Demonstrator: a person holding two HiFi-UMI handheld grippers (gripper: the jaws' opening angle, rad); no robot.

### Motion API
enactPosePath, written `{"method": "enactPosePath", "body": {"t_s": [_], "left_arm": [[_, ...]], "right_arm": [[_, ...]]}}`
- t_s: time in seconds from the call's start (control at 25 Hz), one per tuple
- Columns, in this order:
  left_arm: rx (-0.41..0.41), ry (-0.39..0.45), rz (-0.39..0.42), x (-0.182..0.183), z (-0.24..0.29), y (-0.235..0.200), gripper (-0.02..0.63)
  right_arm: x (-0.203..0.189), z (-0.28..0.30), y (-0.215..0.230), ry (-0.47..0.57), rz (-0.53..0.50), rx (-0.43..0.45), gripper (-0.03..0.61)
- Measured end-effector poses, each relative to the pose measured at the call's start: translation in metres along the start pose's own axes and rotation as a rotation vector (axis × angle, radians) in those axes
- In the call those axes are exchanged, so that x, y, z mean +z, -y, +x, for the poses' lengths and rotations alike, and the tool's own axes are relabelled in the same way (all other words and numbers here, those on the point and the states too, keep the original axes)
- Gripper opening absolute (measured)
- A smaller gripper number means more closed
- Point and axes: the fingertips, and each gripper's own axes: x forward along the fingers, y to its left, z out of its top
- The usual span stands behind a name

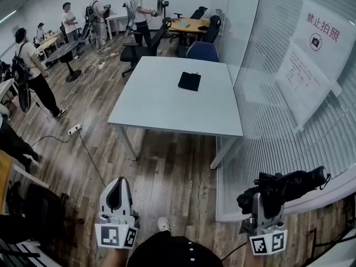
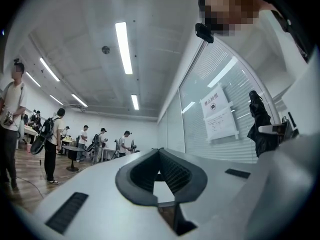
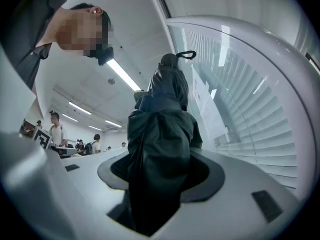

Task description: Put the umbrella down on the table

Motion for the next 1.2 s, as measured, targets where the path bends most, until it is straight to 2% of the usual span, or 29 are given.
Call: {"method": "enactPosePath", "body": {"t_s": [0.68, 1.2], "left_arm": [[-0.071, 0.003, -0.023, -0.012, 0.083, -0.056, 0.015], [-0.095, -0.040, -0.047, -0.043, 0.119, -0.065, 0.015]], "right_arm": [[-0.037, 0.087, -0.020, -0.026, 0.040, -0.038, 0.262], [-0.061, 0.110, -0.012, -0.074, 0.086, -0.062, 0.262]]}}
